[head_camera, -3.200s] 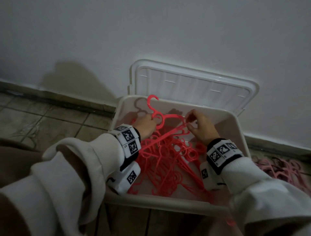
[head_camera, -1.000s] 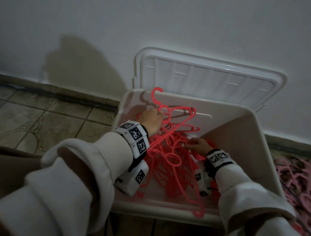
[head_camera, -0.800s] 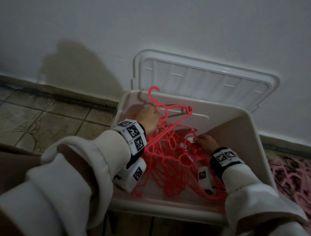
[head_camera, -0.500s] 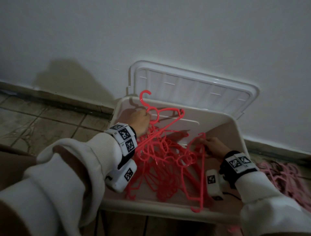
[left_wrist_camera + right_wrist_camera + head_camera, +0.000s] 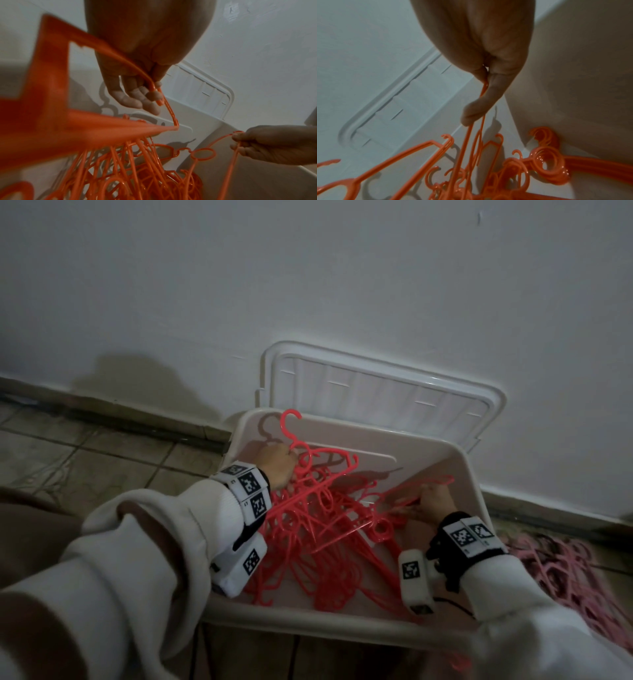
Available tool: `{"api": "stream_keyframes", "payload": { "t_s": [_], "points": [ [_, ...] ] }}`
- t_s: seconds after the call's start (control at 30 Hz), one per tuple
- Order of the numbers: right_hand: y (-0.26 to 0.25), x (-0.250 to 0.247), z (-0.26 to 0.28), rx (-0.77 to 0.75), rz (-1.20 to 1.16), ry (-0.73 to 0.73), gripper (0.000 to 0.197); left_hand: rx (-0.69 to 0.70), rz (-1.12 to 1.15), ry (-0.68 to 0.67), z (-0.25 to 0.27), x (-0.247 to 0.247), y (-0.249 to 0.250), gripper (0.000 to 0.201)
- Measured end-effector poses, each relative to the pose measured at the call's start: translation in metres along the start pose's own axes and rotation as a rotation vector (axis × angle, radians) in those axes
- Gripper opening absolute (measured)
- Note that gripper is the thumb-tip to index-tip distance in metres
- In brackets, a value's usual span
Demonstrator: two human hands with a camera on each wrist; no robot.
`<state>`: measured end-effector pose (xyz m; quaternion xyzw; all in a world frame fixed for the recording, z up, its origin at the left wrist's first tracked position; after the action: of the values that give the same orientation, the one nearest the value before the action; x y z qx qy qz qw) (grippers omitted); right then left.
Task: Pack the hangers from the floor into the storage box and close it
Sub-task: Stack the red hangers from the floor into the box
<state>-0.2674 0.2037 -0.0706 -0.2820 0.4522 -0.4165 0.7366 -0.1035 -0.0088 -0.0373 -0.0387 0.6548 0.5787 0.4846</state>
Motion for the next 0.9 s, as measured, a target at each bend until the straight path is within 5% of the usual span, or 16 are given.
{"api": "stream_keyframes", "payload": {
  "t_s": [0.1, 0.3, 0.47, 0.63, 0.73, 0.8, 0.9],
  "points": [
    [-0.003, -0.016, -0.003, -0.029, -0.076, 0.069, 0.018, -0.069, 0.106, -0.035, -0.001, 0.005, 0.001, 0.027],
    [-0.006, -0.045, -0.001, -0.096, -0.358, 0.048, 0.025, -0.136, 0.077, -0.035, -0.004, 0.006, -0.002, 0.03],
    [-0.041, -0.063, 0.03, -0.508, -0.321, 0.023, 0.026, -0.209, 0.109, -0.117, 0.001, 0.016, 0.002, 0.031],
    [-0.068, -0.033, 0.08, -1.02, 0.215, -0.186, 0.012, -0.319, 0.228, -0.177, 0.01, 0.014, 0.008, 0.028],
    [-0.066, -0.004, 0.1, -1.374, 0.783, -0.283, 0.041, -0.326, 0.335, -0.234, 0.016, 0.011, 0.015, 0.023],
    [-0.056, 0.015, 0.101, -1.417, 1.17, -0.321, 0.04, -0.305, 0.413, -0.238, 0.019, 0.007, 0.02, 0.028],
    [-0.042, 0.039, 0.106, -1.496, 1.383, -0.373, 0.031, -0.236, 0.476, -0.247, 0.023, 0.003, 0.027, 0.037]
  ]
}}
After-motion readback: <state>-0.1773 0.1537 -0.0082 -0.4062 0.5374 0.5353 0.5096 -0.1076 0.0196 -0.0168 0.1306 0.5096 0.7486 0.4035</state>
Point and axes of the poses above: each hand's wrist, its own z-axis away from the middle knuckle, its own x-axis out of the palm, y = z × x, the point moved 4 cm from there along -z, towards the middle knuckle, and after that the axes turned 15 degrees about y, right-handed, at the moved point
